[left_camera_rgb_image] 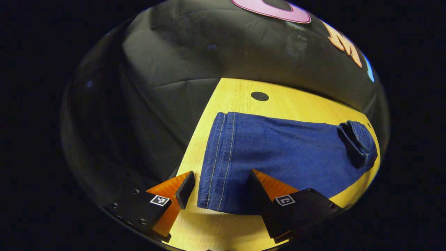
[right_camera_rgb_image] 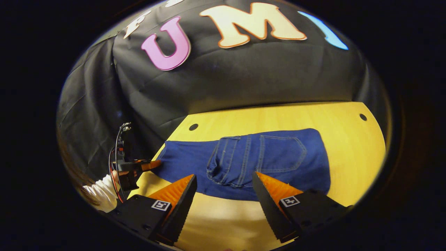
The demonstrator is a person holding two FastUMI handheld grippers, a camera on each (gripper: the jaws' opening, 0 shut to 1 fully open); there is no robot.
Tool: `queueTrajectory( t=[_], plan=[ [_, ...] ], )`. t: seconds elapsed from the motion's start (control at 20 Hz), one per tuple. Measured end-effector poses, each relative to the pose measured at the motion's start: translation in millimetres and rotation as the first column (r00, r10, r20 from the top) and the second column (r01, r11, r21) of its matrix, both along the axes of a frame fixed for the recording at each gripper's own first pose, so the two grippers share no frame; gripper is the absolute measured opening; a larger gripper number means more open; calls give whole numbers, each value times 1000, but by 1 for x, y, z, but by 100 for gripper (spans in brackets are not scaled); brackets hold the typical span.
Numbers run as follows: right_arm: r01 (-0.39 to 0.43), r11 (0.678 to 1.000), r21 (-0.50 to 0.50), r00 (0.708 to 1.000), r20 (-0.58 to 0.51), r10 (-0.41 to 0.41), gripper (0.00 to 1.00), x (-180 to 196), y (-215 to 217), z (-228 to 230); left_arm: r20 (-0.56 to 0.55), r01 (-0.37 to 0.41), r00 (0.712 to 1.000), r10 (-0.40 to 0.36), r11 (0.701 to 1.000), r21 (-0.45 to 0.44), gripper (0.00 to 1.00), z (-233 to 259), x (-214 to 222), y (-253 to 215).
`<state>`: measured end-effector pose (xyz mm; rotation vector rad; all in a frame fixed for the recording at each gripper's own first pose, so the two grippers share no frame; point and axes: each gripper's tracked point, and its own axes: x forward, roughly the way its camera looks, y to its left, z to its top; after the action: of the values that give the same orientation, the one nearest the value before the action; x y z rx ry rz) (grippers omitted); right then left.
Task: Grasp the waist and the cuffs of the jeans and fold them to make the two legs overlap; first hold the waist and fold one-third of the jeans toward the cuffs, then hold the cuffs and fold the remaining one-third in the same direction to finish folding.
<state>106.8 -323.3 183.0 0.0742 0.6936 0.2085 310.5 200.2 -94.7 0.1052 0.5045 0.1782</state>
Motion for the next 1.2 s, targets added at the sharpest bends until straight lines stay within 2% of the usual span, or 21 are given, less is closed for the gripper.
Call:
queueTrajectory(
  t=[0.15, 0.35, 0.45, 0.55, 0.7, 0.8, 0.9, 0.95, 1.0, 1.05, 1.1, 1.2],
  plan=[
    [82, 996, 24, 996, 37, -83, 98, -13, -23, 28, 15, 2, 1000, -1, 1000, -16, 94, 1, -2, 0],
    [144, 989, 33, 988, 48, -146, 98, -23, -43, 42, 20, 4, 1000, -4, 999, -32, 94, 2, -2, 0],
    [157, 987, 27, 986, 54, -159, 98, -29, -50, 49, 21, 17, 1000, -16, 999, -46, 82, 4, -4, 8],
    [162, 986, 45, 985, 59, -165, 98, -36, -53, 54, 29, 27, 999, -25, 997, -74, 55, 6, -2, 16],
    [173, 984, 42, 983, 62, -175, 98, -38, -58, 51, 68, 32, 997, -22, 989, -142, 11, 15, -7, 36],
    [174, 984, 41, 982, 65, -177, 98, -42, -58, 53, 74, 25, 997, -14, 988, -155, 2, 16, -11, 39],
    [183, 982, 39, 980, 74, -186, 98, -45, -65, 54, 51, 17, 999, -10, 990, -138, 0, 16, -9, 33],
    [190, 981, 38, 978, 75, -192, 92, -46, -69, 54, 45, 20, 999, -15, 992, -126, 0, 18, -10, 30],
    [194, 980, 48, 977, 75, -197, 92, -49, -72, 54, 54, 32, 998, -26, 993, -114, 0, 25, -8, 25],
    [198, 978, 61, 977, 71, -202, 98, -50, -74, 55, 69, 47, 997, -40, 994, -102, 0, 36, -10, 20],
    [201, 977, 76, 976, 68, -206, 93, -51, -78, 54, 81, 63, 995, -55, 993, -101, 0, 48, -14, 11],
    [208, 973, 97, 975, 61, -215, 92, -54, -87, 54, 125, 101, 989, -81, 981, -166, 0, 77, -23, -9]
  ],
)
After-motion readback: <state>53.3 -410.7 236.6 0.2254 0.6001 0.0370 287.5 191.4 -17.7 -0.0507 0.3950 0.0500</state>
